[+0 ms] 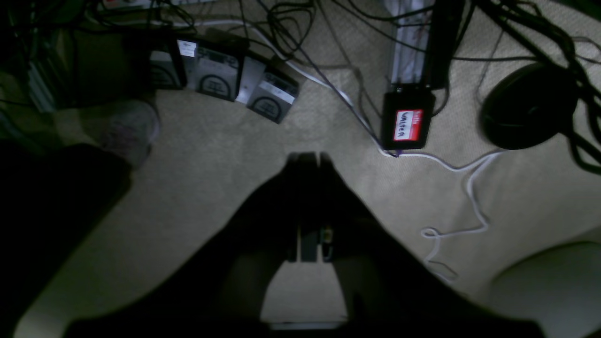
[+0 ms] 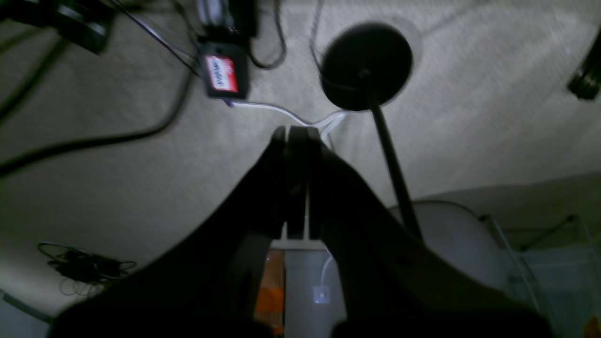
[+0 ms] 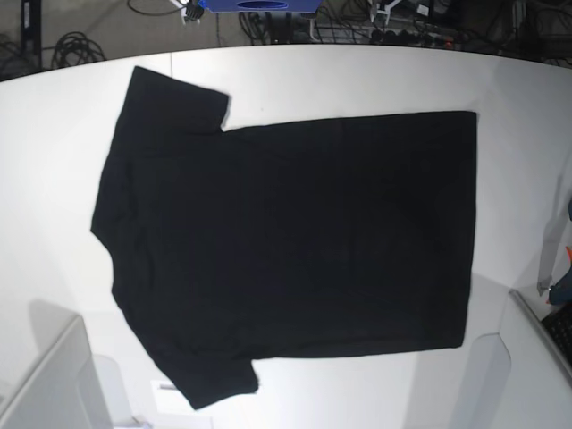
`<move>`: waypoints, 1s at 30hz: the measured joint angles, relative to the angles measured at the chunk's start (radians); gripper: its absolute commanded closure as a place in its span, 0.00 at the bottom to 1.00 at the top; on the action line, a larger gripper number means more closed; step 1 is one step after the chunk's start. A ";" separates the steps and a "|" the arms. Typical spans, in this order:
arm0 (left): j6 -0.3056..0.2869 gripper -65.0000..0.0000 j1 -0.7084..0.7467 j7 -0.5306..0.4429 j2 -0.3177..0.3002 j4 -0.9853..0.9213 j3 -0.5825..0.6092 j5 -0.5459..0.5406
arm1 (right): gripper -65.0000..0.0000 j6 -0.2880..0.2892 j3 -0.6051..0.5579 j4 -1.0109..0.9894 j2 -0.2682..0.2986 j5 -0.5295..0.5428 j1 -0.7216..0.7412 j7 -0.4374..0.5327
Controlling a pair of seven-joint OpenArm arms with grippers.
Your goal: Fold the T-shirt properly
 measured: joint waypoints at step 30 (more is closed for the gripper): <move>-0.157 1.00 0.528 -0.100 -0.177 0.592 -0.015 -0.016 | 1.00 0.150 0.248 0.630 0.036 0.140 -0.408 -0.148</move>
